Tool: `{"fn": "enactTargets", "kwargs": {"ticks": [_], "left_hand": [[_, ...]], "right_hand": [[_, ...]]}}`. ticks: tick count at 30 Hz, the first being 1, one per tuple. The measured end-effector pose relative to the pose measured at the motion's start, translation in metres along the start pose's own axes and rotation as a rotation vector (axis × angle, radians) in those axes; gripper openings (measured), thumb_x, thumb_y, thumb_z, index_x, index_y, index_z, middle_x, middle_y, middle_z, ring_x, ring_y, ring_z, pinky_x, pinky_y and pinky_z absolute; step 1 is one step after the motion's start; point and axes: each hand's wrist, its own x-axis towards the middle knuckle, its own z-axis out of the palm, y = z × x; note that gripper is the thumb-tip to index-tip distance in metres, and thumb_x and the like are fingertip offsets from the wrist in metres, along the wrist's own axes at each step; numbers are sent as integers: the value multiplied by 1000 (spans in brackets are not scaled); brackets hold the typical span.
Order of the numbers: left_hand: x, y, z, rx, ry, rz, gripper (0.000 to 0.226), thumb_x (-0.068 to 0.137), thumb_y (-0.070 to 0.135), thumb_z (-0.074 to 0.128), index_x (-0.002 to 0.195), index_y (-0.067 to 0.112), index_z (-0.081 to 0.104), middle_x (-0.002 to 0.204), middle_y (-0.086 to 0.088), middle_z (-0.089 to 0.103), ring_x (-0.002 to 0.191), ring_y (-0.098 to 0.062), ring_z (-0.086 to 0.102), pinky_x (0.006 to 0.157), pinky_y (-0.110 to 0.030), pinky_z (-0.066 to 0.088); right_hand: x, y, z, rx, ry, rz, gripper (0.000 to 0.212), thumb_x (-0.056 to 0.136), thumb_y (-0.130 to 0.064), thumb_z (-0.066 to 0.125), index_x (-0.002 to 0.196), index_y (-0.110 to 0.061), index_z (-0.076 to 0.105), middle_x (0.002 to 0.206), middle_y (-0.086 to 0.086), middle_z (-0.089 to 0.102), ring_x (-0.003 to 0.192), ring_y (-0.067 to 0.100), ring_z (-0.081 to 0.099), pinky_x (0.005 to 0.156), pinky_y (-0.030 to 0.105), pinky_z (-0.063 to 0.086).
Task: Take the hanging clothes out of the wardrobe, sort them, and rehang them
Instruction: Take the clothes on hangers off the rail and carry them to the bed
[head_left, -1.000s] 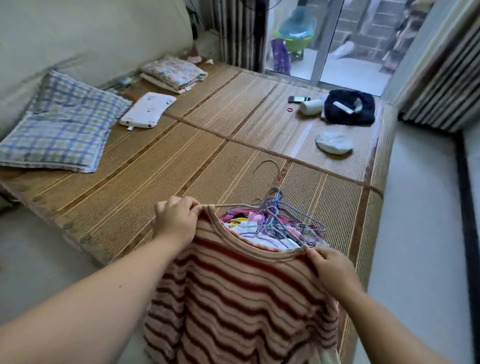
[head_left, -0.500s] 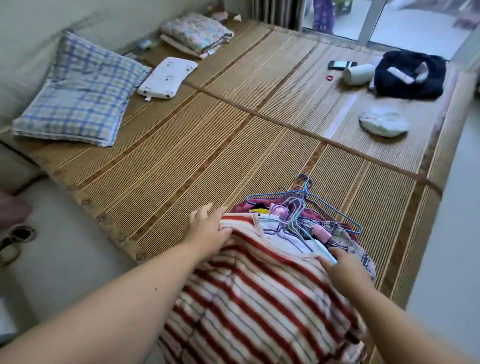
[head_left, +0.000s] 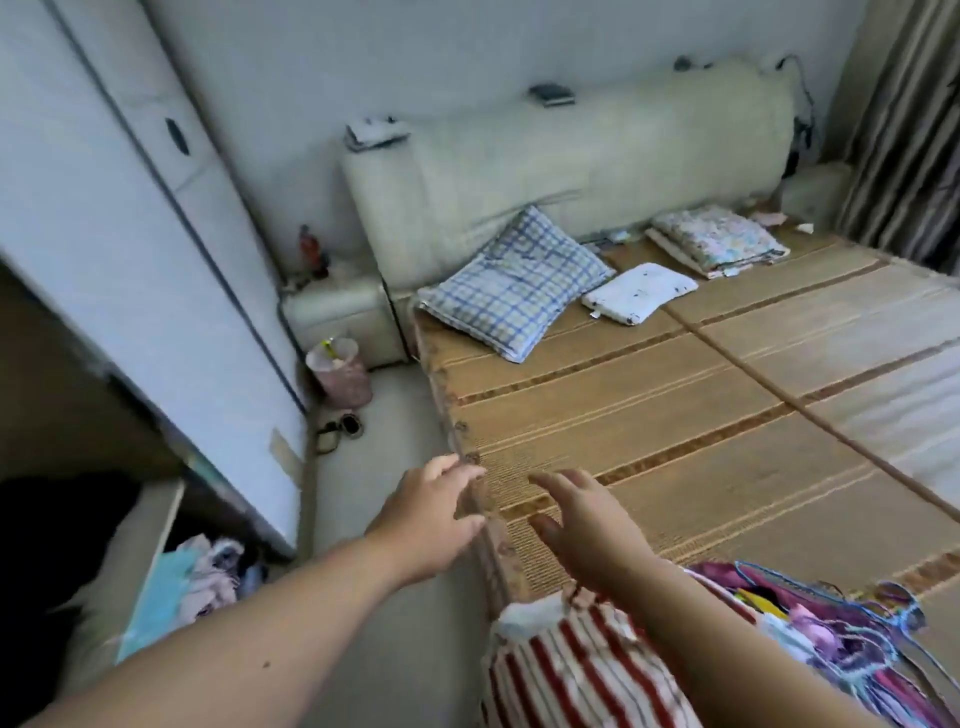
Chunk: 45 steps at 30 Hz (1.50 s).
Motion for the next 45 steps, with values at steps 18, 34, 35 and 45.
{"fn": "enactTargets", "kwargs": {"ticks": [18, 34, 35, 45], "left_hand": [[-235, -196, -301, 375, 819, -389, 59, 84, 46, 55, 139, 40, 34, 154, 6, 20, 139, -17, 20, 114, -34, 19], [-322, -186, -481, 939, 1502, -448, 62, 75, 20, 68, 134, 14, 51, 153, -14, 27, 144, -26, 15, 117, -37, 14], [-321, -185, -489, 941, 1542, -488, 69, 77, 21, 68, 141, 13, 43, 157, -13, 15, 145, -20, 4, 118, -34, 8], [-306, -178, -550, 1096, 1723, -1031, 93, 83, 30, 62, 151, 14, 1, 159, -6, -3, 145, -25, 8, 112, -32, 15]], "right_hand": [[71, -445, 43, 25, 41, -911, 54, 86, -38, 58, 137, -36, 41, 142, -7, 39, 124, 13, 47, 100, 22, 37], [117, -711, -3, 409, 45, -1317, 54, 86, -46, 60, 135, -34, 43, 126, -1, 51, 106, 15, 54, 86, 23, 40], [123, -725, -6, 432, 35, -1331, 54, 86, -46, 60, 135, -33, 43, 127, -1, 52, 109, 15, 54, 87, 23, 39], [188, -854, -3, 607, -361, -1459, 53, 97, -28, 47, 146, -13, 32, 141, 10, 48, 125, 23, 50, 101, 29, 38]]}}
